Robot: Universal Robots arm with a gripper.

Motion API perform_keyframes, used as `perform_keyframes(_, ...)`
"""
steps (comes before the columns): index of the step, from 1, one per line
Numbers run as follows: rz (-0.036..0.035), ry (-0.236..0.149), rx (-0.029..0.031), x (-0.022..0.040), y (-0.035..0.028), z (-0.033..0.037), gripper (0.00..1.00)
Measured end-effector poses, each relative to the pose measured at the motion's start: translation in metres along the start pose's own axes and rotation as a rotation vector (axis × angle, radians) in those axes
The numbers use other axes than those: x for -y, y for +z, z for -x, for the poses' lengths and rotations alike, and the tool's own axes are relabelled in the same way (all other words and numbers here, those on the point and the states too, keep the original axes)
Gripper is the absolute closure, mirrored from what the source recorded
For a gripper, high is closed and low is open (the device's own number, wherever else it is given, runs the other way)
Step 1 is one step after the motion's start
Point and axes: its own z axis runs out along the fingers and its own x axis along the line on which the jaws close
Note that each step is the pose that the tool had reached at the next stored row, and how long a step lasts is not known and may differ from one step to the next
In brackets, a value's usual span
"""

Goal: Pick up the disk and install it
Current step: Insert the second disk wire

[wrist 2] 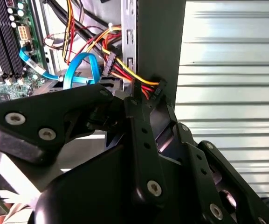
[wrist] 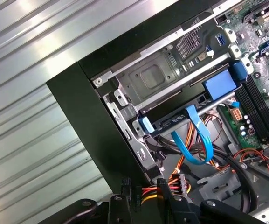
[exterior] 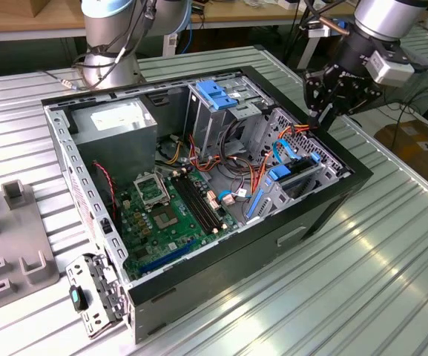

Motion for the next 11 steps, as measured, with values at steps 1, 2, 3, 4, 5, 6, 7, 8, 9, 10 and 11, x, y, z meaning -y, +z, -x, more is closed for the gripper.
perform_keyframes(1,0.0,0.001,0.0,0.0002,0.0001,-0.0006,0.64)
perform_keyframes(2,0.0001,0.006,-0.0003,0.0013,0.0001,-0.0022,0.64)
perform_keyframes(3,0.0002,0.009,-0.0004,0.0018,0.0002,-0.0029,0.64)
perform_keyframes(4,0.0001,0.01,-0.0004,0.0021,0.0002,-0.0033,0.64)
perform_keyframes(5,0.0003,0.013,-0.0007,0.0029,0.0003,-0.0049,0.64)
perform_keyframes(6,0.0002,0.017,-0.0008,0.0034,0.0004,-0.0056,0.64)
perform_keyframes(7,0.0003,0.017,-0.0008,0.0034,0.0004,-0.0056,0.64)
perform_keyframes(8,0.0003,0.017,-0.0008,0.0034,0.0004,-0.0056,0.64)
perform_keyframes(9,0.0003,0.017,-0.0009,0.0034,0.0004,-0.0056,0.64)
perform_keyframes(10,0.0003,0.017,-0.0008,0.0033,0.0004,-0.0056,0.64)
perform_keyframes(11,0.0003,0.017,-0.0008,0.0034,0.0004,-0.0056,0.64)
